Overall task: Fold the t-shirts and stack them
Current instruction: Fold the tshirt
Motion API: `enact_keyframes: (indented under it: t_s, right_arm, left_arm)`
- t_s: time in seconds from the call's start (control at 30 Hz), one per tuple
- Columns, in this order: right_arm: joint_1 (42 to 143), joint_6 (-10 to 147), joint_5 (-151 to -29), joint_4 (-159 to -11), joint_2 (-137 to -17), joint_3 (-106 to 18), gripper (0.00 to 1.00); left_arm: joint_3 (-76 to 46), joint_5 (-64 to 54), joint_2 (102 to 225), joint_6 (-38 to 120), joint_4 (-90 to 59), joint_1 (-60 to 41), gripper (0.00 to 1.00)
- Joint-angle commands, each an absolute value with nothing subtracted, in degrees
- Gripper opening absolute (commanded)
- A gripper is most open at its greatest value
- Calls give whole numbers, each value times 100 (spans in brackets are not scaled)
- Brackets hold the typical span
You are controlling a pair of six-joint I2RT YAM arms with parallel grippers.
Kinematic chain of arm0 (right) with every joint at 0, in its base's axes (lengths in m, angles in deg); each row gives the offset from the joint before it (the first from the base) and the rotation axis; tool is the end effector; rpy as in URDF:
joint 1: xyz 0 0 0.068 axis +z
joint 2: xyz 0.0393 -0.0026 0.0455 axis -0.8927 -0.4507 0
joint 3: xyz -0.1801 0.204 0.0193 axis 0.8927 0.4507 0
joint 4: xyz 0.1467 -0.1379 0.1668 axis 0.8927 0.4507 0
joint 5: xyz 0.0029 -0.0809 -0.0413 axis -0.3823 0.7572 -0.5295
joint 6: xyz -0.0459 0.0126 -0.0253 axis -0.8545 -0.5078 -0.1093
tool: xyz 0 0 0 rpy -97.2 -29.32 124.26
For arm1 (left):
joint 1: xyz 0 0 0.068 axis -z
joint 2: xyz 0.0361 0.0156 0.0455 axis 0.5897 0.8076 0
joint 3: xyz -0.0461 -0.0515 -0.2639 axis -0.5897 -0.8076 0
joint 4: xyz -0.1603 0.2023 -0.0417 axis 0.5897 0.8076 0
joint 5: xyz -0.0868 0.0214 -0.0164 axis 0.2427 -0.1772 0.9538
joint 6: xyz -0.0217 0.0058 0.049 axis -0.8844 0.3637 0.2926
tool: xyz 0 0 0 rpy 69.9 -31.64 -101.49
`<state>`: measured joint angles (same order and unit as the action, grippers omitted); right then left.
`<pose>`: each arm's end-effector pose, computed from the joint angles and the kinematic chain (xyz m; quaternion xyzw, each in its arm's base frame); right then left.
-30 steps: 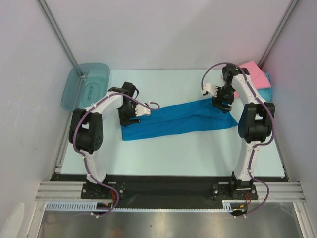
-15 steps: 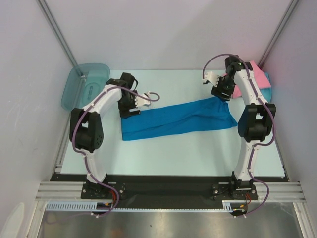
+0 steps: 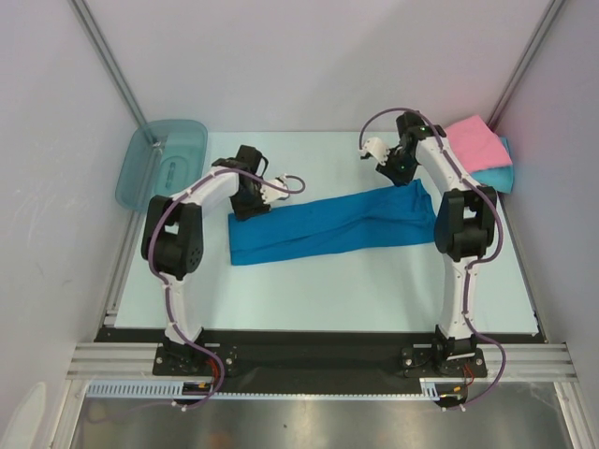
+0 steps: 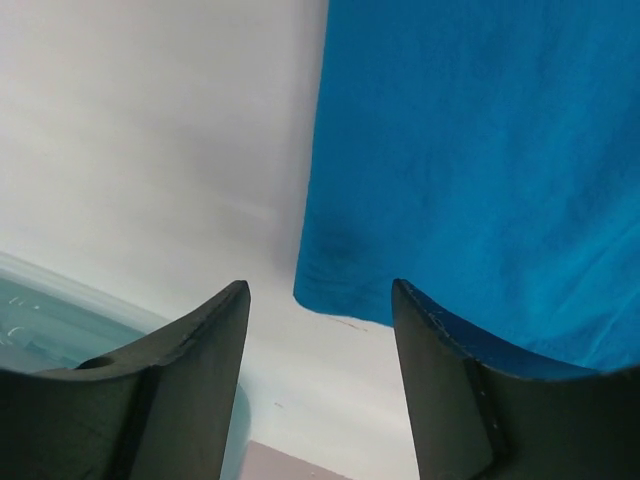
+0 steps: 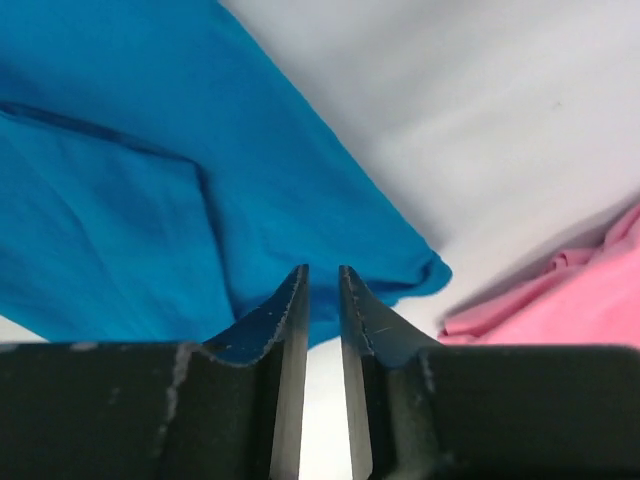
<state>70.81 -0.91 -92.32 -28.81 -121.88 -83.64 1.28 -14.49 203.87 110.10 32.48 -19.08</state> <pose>0.4642 0.0680 0.2400 -0.5755 0.7899 -0.0163 0.2111 0.3938 -0.1199 0.1905 0.5971 0.7876 0.0631 0.1384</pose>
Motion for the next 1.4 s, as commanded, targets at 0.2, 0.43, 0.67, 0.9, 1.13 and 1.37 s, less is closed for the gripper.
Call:
enact_keyframes:
  t_s: [0.2, 0.43, 0.67, 0.9, 1.13, 1.37]
  right_arm:
    - [7314, 150, -9183, -2632, -12052, -8384, 4]
    - [7358, 396, -9271, -2536, -12227, -8261, 0]
    - [7586, 396, -9411, -2247, -12184, -8270, 17]
    - [7631, 413, -9710, -1455, -12455, -8604, 49]
    - [7552, 563, -9816, -1718, -12666, -8490, 44]
    - [7437, 756, -10053, -1973, -12939, -8744, 39]
  left_arm:
    - [22, -1510, 20277, 10800, 2755, -1794, 33]
    - [-66, -1519, 20321, 10747, 2650, -1707, 0]
    - [-163, -1554, 20330, 10616, 2482, -1663, 2]
    - [-154, -1527, 20321, 10474, 2456, -1566, 25]
    - [-145, -1703, 20199, 10439, 2316, -1478, 33]
    - [-250, -1967, 20075, 10536, 2271, -1355, 34]
